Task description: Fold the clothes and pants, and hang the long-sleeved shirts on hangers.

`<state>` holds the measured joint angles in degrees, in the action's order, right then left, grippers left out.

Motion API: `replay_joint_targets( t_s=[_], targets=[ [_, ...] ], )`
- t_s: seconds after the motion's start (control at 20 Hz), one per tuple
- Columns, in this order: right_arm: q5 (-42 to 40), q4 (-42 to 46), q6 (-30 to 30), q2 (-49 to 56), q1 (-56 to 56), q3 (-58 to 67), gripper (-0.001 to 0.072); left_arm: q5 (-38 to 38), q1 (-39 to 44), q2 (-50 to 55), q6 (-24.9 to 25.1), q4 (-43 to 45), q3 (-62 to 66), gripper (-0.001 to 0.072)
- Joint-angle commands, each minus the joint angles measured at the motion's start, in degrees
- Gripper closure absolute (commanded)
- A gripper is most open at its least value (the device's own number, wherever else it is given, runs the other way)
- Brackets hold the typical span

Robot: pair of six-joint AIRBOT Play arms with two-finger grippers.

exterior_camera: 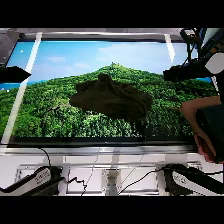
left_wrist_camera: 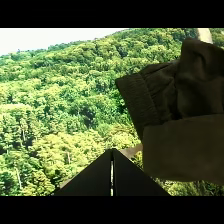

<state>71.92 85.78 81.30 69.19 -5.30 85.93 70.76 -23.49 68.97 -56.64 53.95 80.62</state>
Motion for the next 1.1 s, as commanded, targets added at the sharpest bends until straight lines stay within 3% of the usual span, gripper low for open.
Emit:
replay_joint_targets(
  t_s=[0.0, 0.65, 0.8, 1.05],
  targets=[
    [0.0, 0.0, 0.0, 0.0, 0.0, 0.0, 0.0697, 0.0, -0.1, 0.0, 0.0, 0.0, 0.0, 0.0669],
    [0.0, 0.0, 0.0, 0.0, 0.0, 0.0, 0.0697, 0.0, -0.1, 0.0, 0.0, -0.1, 0.0, 0.0669],
    [0.0, 0.0, 0.0, 0.0, 0.0, 0.0, 0.0697, -0.1, 0.0, 0.0, -1.0, -5.8, 0.0, 0.0669],
    [0.0, 0.0, 0.0, 0.0, 0.0, 0.0, 0.0697, -5.7, 0.8, 1.2, -1.0, -7.9, -0.1, 0.0661]
  ],
)
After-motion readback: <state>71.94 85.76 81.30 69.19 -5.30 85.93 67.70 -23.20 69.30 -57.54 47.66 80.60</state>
